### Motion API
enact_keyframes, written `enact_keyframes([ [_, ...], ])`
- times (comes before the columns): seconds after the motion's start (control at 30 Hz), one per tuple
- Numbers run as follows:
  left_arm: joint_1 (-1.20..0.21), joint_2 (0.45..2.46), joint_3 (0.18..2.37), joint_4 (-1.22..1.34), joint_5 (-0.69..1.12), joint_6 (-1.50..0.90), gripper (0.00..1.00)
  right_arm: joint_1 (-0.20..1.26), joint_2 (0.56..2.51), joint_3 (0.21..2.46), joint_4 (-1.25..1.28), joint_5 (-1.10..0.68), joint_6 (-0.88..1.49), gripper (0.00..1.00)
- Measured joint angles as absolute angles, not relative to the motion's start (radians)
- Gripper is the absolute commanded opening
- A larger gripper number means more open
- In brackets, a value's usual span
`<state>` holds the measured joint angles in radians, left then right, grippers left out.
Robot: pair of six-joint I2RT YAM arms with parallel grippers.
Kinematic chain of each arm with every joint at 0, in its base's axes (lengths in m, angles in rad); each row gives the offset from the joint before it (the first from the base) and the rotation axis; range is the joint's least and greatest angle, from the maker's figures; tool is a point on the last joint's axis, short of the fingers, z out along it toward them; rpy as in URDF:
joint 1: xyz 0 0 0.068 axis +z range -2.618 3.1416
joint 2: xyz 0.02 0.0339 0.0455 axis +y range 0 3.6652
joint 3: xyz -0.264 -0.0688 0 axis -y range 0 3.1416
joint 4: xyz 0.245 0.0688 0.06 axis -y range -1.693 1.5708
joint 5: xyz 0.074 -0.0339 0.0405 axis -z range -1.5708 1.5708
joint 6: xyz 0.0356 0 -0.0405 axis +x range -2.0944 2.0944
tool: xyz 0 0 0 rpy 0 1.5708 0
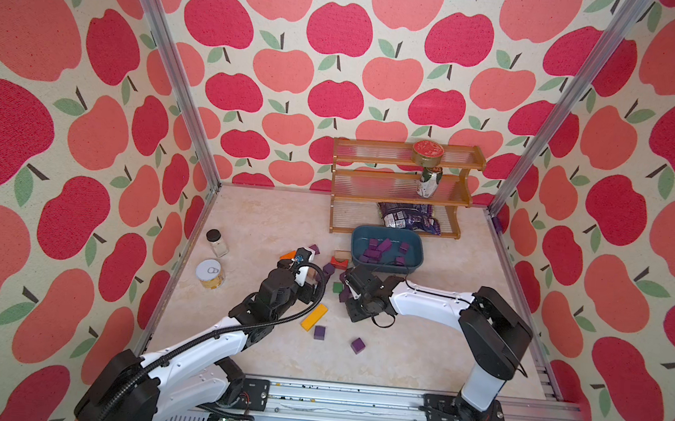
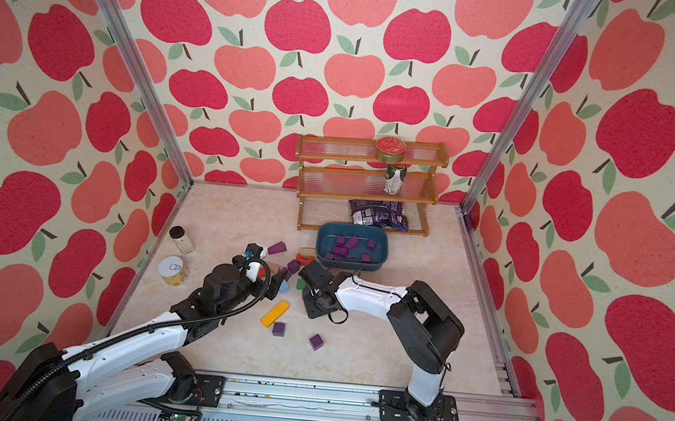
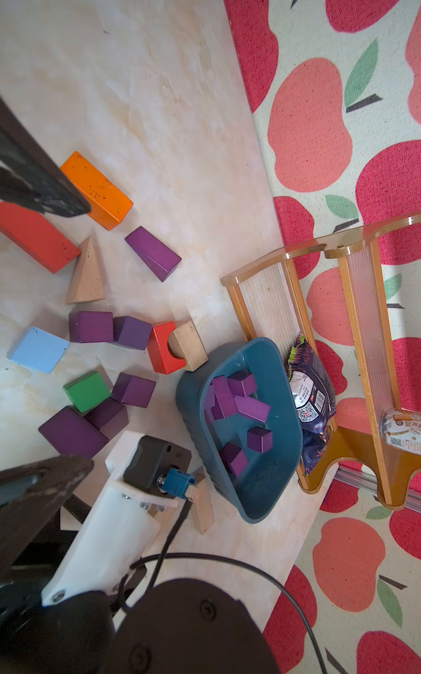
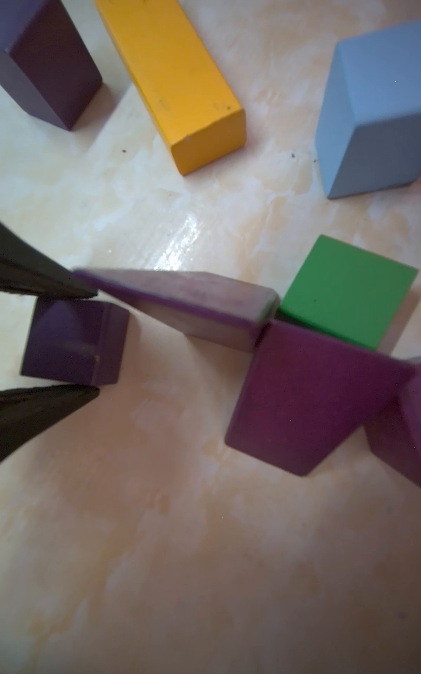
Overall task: Pick purple bricks into the storage bin
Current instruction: Pick up the building block from the center of the board.
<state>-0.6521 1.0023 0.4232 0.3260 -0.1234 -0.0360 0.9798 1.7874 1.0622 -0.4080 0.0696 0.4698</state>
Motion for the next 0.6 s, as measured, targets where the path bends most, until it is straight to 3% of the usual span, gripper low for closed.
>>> enact_keyframes([
  [0.6, -0.652, 1.002, 0.423, 0.326, -0.123, -0.036, 0.99, 0.980, 1.818, 1.109, -0.455, 0.112, 0.470, 0.39],
])
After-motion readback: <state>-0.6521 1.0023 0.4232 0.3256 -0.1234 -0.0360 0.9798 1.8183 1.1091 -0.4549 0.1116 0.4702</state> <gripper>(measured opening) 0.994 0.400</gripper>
